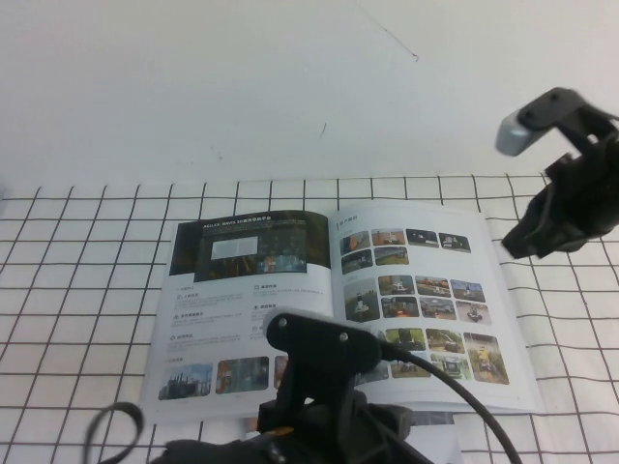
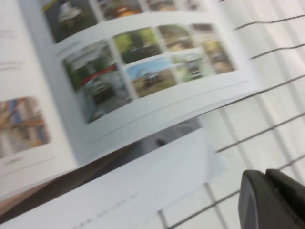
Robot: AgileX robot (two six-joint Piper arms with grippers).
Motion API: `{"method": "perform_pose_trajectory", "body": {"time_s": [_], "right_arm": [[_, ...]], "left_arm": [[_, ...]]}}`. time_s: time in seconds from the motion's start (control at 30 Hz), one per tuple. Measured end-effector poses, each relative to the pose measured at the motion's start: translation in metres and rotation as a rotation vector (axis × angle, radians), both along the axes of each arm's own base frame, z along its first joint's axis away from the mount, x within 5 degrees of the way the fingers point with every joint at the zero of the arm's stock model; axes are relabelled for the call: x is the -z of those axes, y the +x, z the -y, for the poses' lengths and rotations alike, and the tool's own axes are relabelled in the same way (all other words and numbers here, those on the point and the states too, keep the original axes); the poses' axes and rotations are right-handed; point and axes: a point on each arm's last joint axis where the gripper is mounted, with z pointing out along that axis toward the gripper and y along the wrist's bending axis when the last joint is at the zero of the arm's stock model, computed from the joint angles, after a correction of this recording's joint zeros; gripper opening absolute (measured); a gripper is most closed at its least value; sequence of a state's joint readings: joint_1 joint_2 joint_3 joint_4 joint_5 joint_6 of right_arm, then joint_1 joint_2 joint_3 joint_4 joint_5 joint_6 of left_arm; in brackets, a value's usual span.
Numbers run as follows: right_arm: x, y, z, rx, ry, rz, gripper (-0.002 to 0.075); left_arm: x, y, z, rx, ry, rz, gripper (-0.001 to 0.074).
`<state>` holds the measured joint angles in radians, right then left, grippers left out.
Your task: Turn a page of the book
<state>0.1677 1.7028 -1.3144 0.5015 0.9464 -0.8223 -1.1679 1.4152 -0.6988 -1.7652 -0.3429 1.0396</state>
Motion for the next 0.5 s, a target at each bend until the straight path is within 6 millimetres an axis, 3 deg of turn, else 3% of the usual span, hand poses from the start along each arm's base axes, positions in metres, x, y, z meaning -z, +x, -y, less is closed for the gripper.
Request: {"method": "perform_pose_trajectory", "body": {"time_s": [0.1, 0.23, 0.37, 0.5], "right_arm": [[-0.021, -0.006, 0.02, 0.062, -0.051, 0.06, 0.0001], [-0.05, -0.023, 0.032, 0.108, -0.111, 0.146, 0.0], [-0.072, -0.057, 0.039, 0.133, -0.125, 0.218, 0.0], [-0.078, -0.097, 0.045, 0.155, -0.123, 0.288, 0.0]], "left_arm": [[-0.028, -0.01, -0.006, 0.088, -0.098, 0.037, -0.0003], [-0.067, -0.025, -0.021, 0.206, -0.219, 0.125, -0.0003], [-0.099, -0.037, -0.043, 0.262, -0.322, 0.223, -0.0002], [-0.123, -0.047, -0.063, 0.287, -0.39, 0.317, -0.0002]]}}
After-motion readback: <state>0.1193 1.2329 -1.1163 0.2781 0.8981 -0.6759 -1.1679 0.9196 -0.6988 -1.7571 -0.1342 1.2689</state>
